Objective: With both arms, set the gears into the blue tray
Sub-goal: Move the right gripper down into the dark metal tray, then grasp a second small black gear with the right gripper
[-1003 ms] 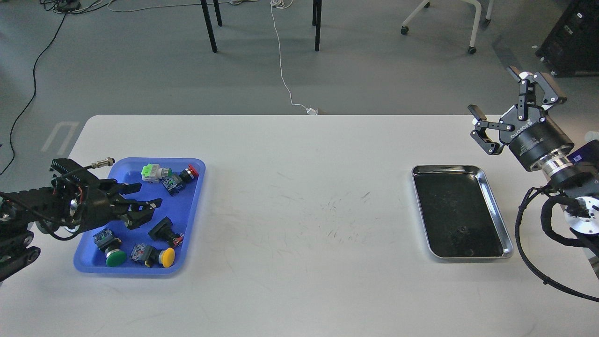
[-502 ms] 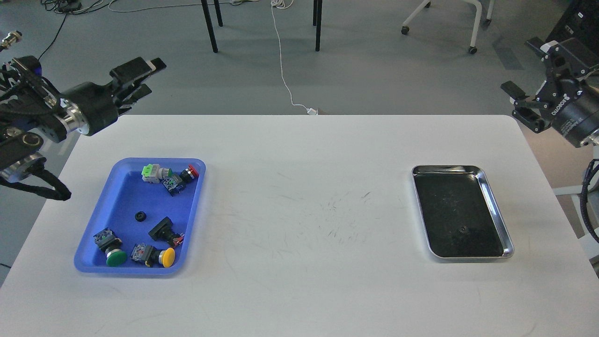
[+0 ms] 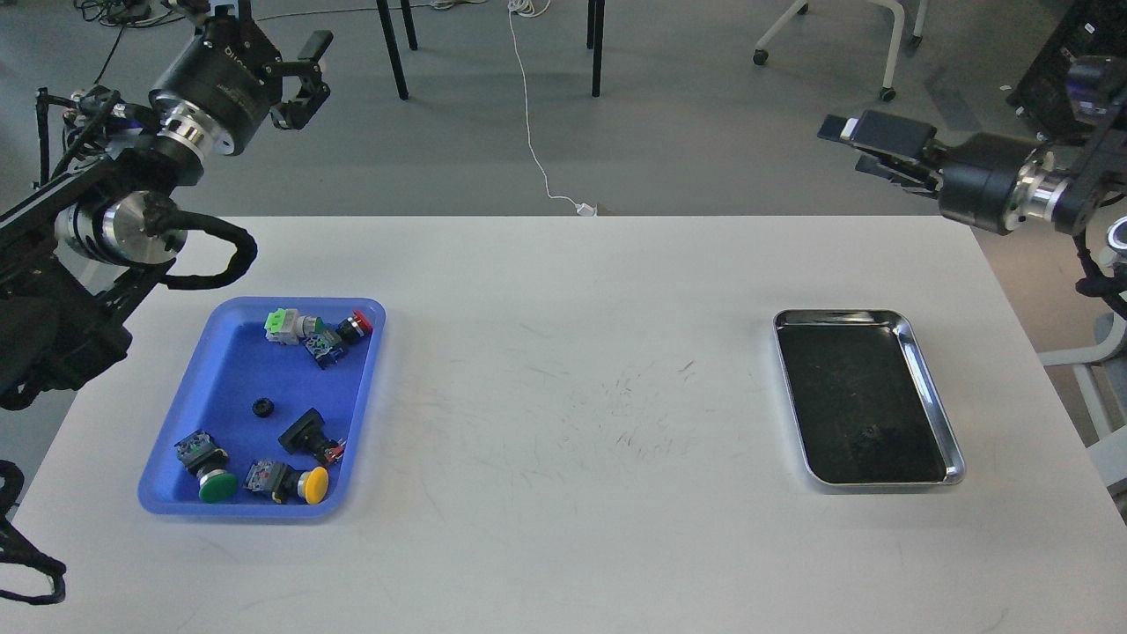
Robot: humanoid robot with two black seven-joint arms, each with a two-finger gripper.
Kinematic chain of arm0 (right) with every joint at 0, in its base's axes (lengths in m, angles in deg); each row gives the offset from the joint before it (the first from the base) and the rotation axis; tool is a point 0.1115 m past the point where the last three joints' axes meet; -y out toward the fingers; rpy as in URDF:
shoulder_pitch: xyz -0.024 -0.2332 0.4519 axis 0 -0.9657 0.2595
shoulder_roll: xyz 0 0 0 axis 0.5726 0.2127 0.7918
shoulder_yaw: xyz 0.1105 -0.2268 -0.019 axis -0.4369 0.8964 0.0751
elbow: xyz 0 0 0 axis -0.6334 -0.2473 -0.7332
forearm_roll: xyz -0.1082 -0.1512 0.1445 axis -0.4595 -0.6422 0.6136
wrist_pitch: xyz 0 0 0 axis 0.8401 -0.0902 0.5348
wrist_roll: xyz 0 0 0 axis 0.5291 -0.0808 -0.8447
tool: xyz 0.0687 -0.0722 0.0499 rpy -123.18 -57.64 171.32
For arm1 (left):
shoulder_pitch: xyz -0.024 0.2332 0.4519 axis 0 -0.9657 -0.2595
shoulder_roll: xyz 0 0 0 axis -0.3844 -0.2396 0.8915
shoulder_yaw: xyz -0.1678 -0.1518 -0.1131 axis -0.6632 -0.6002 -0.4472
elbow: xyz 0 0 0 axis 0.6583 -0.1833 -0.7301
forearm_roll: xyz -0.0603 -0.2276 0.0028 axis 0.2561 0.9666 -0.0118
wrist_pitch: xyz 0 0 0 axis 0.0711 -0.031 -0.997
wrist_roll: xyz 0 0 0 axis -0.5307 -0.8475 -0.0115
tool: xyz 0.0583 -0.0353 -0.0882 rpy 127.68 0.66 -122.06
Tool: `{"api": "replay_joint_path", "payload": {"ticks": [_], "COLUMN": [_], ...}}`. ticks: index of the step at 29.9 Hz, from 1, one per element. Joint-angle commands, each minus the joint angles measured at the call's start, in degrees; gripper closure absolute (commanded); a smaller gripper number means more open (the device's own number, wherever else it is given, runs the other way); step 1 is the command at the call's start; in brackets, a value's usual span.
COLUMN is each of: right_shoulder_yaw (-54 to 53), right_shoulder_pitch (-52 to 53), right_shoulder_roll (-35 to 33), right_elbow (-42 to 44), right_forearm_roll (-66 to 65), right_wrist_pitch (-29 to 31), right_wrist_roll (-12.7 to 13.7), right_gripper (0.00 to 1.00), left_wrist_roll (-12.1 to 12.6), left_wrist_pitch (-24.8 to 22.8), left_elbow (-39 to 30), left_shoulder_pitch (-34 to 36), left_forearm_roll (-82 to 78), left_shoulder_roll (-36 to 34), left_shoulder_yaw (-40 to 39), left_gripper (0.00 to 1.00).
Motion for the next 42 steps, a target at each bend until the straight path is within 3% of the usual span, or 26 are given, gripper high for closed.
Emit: {"api": "replay_joint_path", "payload": {"ticks": [1, 12, 16, 23, 35, 40, 42], "right_shoulder_yaw": [13.2, 27.8, 30.7, 30.9, 30.9, 31.1, 31.2], "right_shoulder_pitch": [5.5, 4.6, 4.5, 1.0, 0.9, 1.0, 1.0], "right_shoulder_roll": [2.4, 5.0, 3.3, 2.9, 3.3, 3.0, 2.8], "right_elbow": [-0.1, -1.3, -2.7, -2.1, -1.7, -1.7, -1.7], "right_forearm_roll": [-9.4, -34.3, -38.1, -39.4, -39.4, -39.4, -39.4], "right_wrist_pitch": [0.9, 1.0, 1.1, 1.0, 0.5, 0.5, 0.5], "right_wrist_roll": [-0.3, -2.6, -4.4, -4.0, -3.8, -3.7, -3.7], "right_gripper": [0.01, 0.02, 0.02, 0.09, 0.38, 0.7, 0.72], "left_wrist_roll": [-0.4, -0.5, -0.5, -0.6, -2.6, -2.6, -2.6], "left_wrist_pitch": [-0.3, -0.5, -0.6, -0.4, 0.0, 0.0, 0.0], "left_elbow": [0.2, -0.3, -0.4, -0.4, -0.3, -0.3, -0.3], "left_shoulder_pitch": [-0.6, -3.4, -3.4, -3.5, -3.5, -3.4, -3.5], "left_forearm_roll": [5.1, 6.3, 6.3, 6.2, 5.8, 5.7, 5.7], "left_shoulder_roll": [0.7, 0.2, 0.0, 0.1, 0.0, 0.0, 0.0], "left_shoulder_yaw": [-0.8, -3.5, -3.6, -3.5, -3.1, -2.9, -2.9], "left_gripper": [0.02, 0.02, 0.02, 0.02, 0.02, 0.02, 0.02]}}
